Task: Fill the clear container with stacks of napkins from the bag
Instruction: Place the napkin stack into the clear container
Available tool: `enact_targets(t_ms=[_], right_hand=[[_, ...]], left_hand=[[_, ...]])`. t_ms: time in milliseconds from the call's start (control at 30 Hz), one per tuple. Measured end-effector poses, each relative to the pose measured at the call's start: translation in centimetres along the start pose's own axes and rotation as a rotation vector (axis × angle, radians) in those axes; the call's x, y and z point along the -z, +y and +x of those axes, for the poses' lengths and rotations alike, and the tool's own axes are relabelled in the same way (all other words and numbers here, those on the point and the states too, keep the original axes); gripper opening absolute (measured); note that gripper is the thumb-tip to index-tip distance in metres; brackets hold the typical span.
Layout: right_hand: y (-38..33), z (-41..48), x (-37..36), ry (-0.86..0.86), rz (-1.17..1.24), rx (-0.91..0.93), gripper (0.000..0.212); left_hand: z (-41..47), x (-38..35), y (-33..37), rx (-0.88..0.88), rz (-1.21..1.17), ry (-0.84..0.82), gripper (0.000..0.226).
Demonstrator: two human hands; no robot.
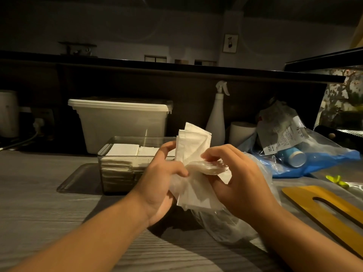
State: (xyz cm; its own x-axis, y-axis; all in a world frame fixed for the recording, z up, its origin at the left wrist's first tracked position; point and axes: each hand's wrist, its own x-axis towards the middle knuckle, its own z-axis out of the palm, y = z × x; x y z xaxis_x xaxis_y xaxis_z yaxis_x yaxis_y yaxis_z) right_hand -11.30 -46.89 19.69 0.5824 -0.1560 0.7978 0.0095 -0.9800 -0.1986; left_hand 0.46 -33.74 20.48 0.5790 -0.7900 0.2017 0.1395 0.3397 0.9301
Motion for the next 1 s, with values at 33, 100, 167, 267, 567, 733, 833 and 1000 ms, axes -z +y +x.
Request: enact_targets(t_ms=[33, 100, 167, 267, 567, 733, 833, 1000], right_hand=[[0.0, 0.0, 0.1, 0.001, 0.002, 0.006, 0.038], [-0.1, 0.1, 0.1, -0.001, 0.004, 0.025, 0.036], [-0.2, 0.1, 0.1, -0.006, 0.030, 0.031, 0.035], [-0.3, 0.0, 0.3, -0.020, 0.081, 0.008, 0.043], [0.2, 0.4, 1.5, 0.066, 0.445, -0.223, 0.016], [0.2, 0.4, 1.5, -0.007, 0.578, -0.222, 0.012], [0.1, 0.2, 1.2, -0.102, 0.545, -0.179, 0.018], [0.2, 0.2, 0.9, -0.117, 0.501, -0.214, 0.013]], left_hand=[[0.0, 0.0, 0.1, 0.025, -0.067, -0.002, 0.050], [0.0, 0.2, 0.1, 0.070, -0.114, 0.000, 0.036], [0.0, 0.1, 0.0, 0.103, -0.097, 0.020, 0.028], [0.1, -0.1, 0.1, 0.125, -0.077, 0.062, 0.026], [0.2, 0.3, 1.3, 0.092, -0.018, 0.154, 0.019], [-0.2, -0.1, 0.5, 0.148, 0.025, 0.052, 0.023], [-0.5, -0.3, 0.2, 0.226, -0.054, -0.030, 0.034], [-0.2, 0.0, -0.2, 0.258, -0.085, -0.080, 0.038]])
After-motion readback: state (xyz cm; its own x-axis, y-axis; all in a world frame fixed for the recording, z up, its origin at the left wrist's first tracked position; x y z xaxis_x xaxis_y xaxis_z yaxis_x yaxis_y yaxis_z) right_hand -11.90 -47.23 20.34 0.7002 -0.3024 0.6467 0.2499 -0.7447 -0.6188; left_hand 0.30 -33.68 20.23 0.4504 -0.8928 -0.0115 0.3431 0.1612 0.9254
